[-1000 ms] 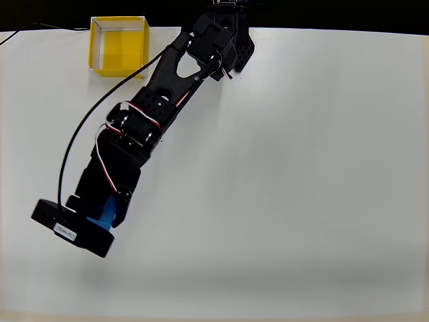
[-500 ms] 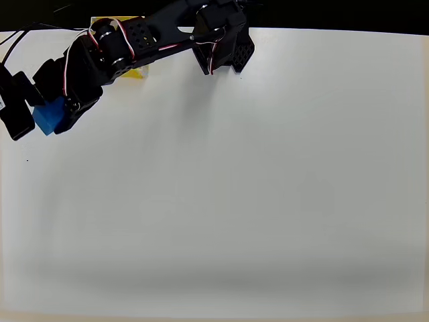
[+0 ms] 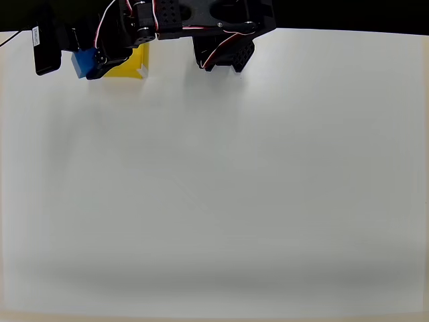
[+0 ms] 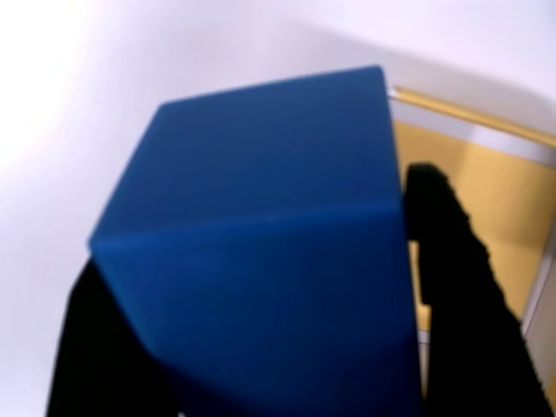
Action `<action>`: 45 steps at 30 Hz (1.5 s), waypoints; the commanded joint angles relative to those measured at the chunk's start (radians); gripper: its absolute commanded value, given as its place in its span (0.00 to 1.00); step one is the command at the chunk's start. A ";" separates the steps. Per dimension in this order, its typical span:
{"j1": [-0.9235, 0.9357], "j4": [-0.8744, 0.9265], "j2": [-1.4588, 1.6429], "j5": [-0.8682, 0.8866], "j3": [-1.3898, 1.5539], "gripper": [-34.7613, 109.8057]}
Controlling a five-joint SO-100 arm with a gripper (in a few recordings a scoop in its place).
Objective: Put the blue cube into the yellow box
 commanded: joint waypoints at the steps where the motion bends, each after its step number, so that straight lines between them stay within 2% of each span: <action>1: 0.077 -0.025 0.135 0.006 0.046 0.30; 13: 0.244 -0.124 0.121 0.035 0.264 0.30; 28: 0.285 -0.281 -0.083 0.101 0.351 0.31; 33: 0.285 -0.351 -0.120 0.100 0.420 0.35; 38: 0.287 -0.437 -0.091 0.103 0.525 0.45; 42: 0.285 -0.419 -0.034 0.083 0.558 0.50; 45: 0.287 -0.356 0.034 0.060 0.532 0.51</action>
